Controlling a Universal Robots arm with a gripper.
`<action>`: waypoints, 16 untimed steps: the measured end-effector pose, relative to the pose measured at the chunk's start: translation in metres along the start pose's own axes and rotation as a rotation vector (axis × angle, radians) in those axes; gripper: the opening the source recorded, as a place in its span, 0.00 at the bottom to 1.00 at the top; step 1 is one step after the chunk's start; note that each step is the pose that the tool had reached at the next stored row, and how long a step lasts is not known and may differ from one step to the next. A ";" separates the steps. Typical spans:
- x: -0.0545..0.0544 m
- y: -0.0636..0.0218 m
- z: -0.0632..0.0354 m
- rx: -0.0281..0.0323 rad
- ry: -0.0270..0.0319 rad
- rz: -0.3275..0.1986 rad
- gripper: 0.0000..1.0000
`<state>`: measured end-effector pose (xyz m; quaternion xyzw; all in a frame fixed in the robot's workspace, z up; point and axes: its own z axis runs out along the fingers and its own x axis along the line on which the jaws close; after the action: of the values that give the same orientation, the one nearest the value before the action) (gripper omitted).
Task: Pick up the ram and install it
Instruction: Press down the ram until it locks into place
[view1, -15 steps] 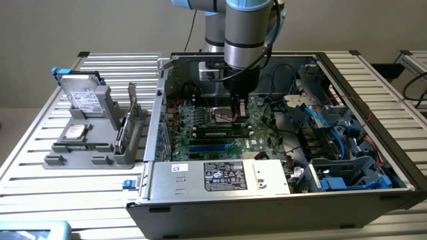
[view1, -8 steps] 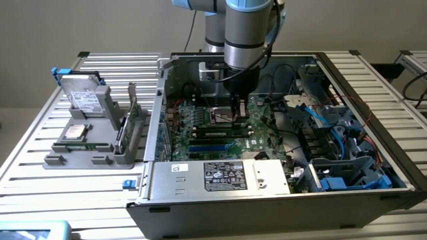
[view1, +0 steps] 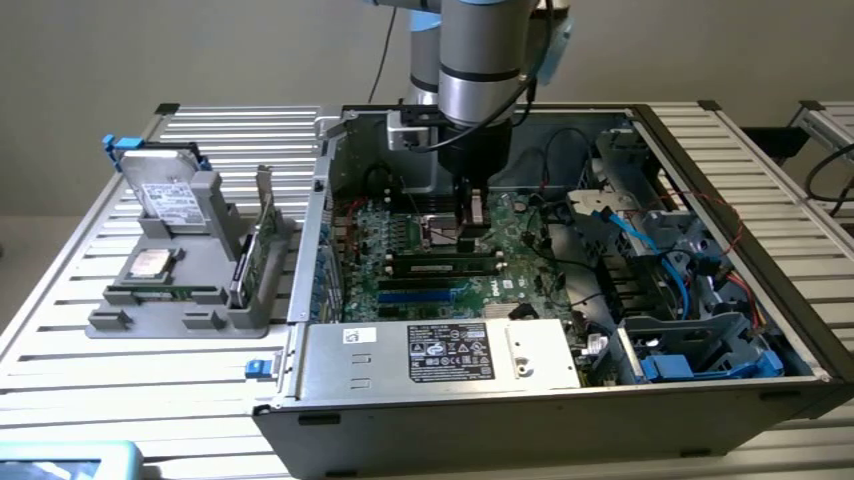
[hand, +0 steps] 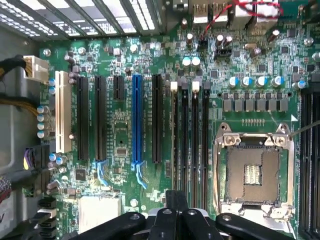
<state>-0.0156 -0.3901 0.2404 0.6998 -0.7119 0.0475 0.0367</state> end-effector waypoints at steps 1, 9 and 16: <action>0.000 0.0038 -0.0001 0.0008 0.0001 0.000 0.11; 0.000 0.0312 0.0008 0.0103 -0.0001 0.001 0.11; 0.000 0.0362 0.0069 0.0126 0.0000 0.001 0.11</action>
<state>-0.0517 -0.3902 0.2330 0.6995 -0.7120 0.0520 0.0323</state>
